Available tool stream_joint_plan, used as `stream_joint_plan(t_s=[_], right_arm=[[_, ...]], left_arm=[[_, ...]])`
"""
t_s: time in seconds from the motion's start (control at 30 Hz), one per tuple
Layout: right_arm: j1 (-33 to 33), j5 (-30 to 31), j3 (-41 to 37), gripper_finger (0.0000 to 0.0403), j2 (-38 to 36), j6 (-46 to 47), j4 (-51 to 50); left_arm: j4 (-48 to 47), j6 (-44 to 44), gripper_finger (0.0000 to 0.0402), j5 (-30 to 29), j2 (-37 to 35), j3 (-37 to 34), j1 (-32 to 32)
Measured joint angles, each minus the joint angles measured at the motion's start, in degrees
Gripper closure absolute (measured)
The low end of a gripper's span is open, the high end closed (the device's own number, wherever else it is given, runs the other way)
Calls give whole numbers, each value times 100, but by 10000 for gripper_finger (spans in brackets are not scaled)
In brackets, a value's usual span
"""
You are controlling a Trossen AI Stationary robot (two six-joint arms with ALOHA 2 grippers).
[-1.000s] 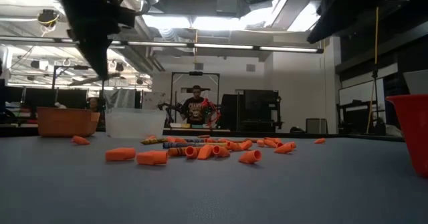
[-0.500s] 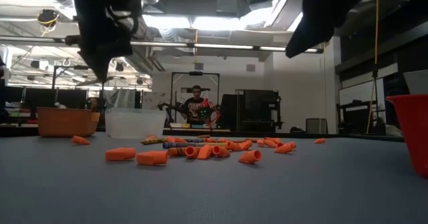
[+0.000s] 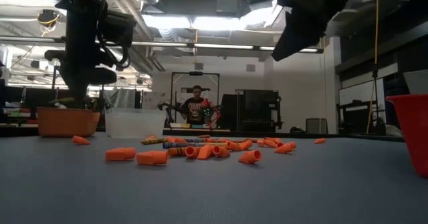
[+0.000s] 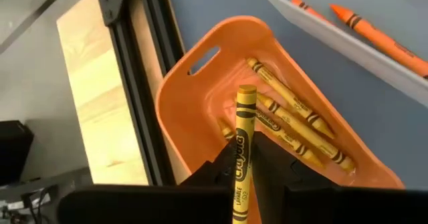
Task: Sort crayons
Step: Put the yellow crayon into the orange bin, then put the orange crayon into the transparent bin
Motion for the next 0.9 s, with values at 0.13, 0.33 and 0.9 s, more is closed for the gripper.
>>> stream_joint_plan(t_s=[0.13,0.33,0.9], right_arm=[[-168,-1,1,274,104,-173,326],[-438,-2,2,274,498,-177,703],[-1363,-6,0,274,2194,-179,1514]], left_arm=[[139,0,355,12,0,-148,16],[330,0,319,14,0,-173,9],[671,2,307,34,0,-173,-2]])
